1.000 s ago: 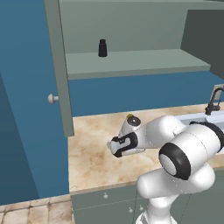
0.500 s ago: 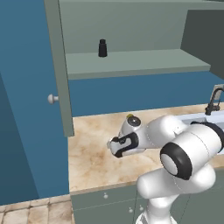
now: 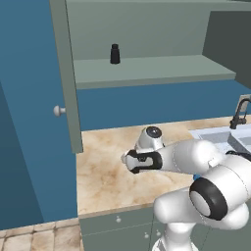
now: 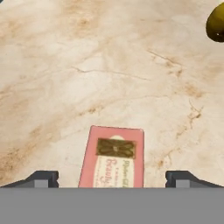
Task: Pick the soap dispenser and bar soap from the cabinet and place them on the counter.
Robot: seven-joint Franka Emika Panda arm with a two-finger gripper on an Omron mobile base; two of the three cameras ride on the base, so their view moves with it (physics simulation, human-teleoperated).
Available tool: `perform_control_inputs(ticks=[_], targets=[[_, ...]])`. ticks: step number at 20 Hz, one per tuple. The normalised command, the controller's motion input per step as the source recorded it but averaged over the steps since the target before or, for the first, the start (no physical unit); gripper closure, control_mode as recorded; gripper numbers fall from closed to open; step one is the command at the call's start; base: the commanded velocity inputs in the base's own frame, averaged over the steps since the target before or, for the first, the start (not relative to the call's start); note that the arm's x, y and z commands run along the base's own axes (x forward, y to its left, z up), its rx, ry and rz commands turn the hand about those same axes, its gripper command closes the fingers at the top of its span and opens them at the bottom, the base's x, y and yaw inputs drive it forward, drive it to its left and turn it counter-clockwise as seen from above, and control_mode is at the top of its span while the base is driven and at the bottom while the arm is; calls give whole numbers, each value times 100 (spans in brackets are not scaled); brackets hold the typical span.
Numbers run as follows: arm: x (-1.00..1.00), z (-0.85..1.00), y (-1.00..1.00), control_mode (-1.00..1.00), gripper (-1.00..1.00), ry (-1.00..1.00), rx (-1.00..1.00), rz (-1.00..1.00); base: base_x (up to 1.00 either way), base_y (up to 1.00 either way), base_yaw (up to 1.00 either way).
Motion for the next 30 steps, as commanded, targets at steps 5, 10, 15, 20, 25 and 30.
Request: perform_control_inputs(ticks=[5, 10, 15, 20, 25, 30], targets=[[0, 56, -3, -100, -100, 0, 0, 3, 0, 0, 0], [-4, 76, 0, -100, -100, 1, 0, 1, 0, 0, 0], [-14, 82, 0, -100, -100, 0, 0, 0, 0, 0, 0], [-32, 83, 0, -100, -100, 0, 0, 1, 0, 0, 0], [-41, 80, 0, -100, -100, -4, 0, 1, 0, 0, 0], [-58, 70, -2, -100, -100, -11, 0, 1, 0, 0, 0]])
